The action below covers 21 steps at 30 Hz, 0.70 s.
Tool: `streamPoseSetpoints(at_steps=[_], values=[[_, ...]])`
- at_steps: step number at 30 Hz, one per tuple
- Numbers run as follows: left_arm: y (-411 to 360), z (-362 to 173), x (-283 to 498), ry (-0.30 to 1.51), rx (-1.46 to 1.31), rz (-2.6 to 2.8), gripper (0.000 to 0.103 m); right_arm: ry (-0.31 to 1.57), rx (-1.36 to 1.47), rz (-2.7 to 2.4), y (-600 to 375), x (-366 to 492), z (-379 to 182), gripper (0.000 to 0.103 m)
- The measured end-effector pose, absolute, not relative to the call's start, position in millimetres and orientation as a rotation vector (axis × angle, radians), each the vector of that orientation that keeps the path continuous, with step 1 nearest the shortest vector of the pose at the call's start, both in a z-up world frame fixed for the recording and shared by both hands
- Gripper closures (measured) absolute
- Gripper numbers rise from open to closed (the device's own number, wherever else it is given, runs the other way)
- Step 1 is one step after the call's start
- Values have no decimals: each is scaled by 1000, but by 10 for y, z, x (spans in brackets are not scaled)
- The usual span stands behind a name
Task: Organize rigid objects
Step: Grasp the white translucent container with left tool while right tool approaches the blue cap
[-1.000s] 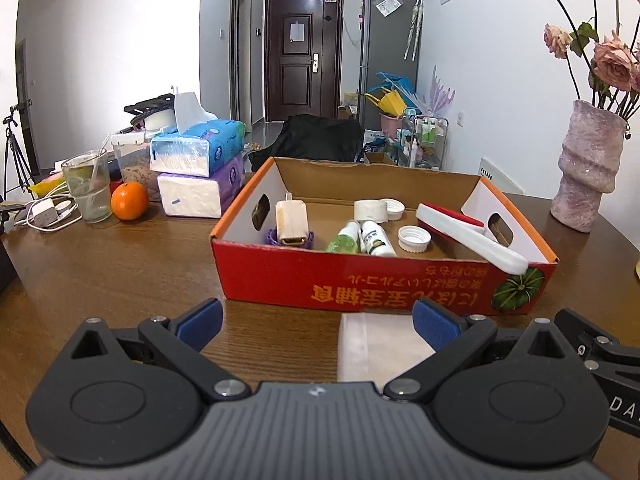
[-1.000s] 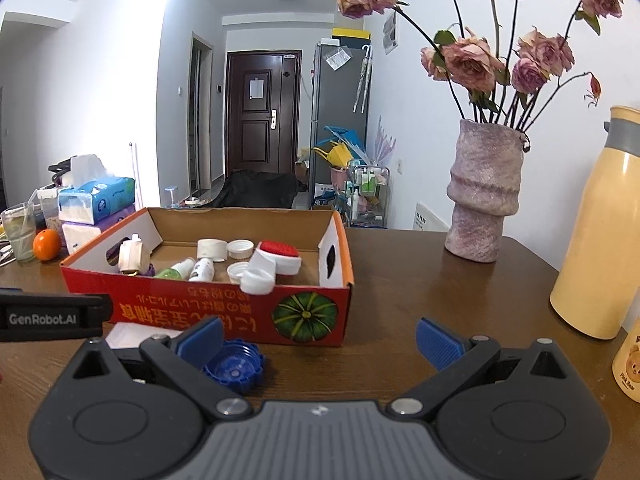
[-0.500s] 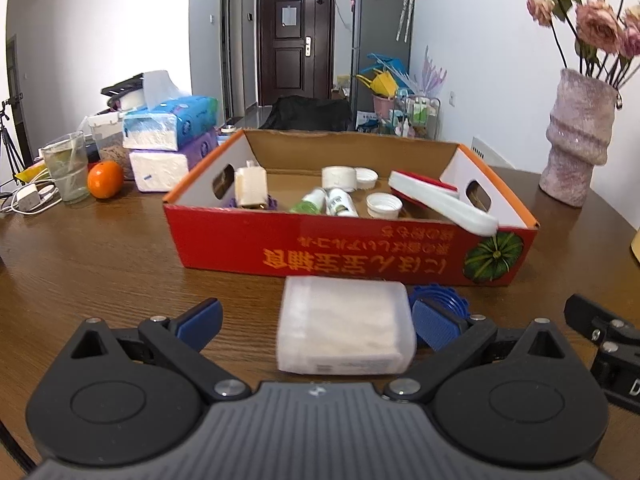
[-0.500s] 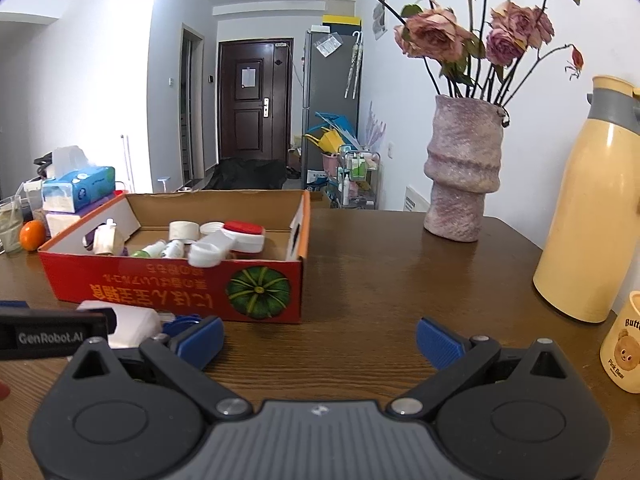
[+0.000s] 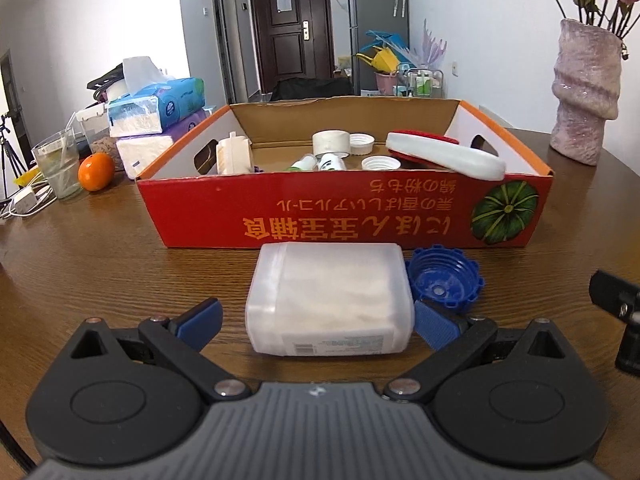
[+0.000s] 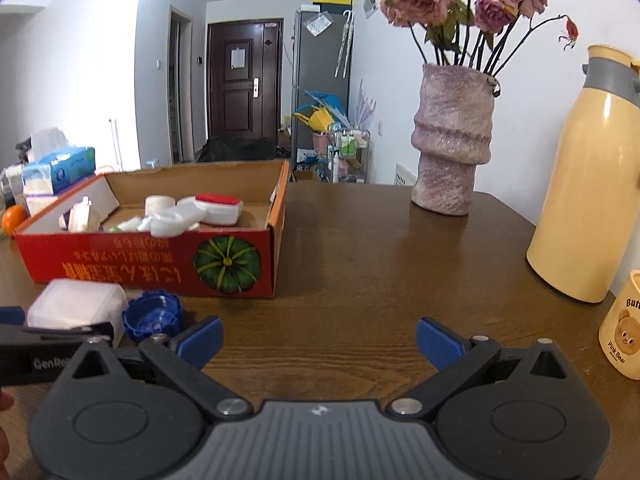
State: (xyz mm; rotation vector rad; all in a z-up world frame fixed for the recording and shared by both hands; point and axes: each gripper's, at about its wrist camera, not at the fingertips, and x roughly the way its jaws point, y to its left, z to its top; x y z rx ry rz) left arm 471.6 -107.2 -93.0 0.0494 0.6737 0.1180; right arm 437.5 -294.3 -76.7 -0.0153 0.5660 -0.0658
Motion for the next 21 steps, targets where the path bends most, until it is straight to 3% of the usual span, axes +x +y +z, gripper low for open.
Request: streamPoseSetpoints(at_steps=[18,21], values=[[-1035,-1079,5034,713,55,116,0,623,-15,-77,-2902,4519,-995,0],[-1010,-1067,5035,710,41,94,7,610,-15,-79,-2886,4513,-1003,0]])
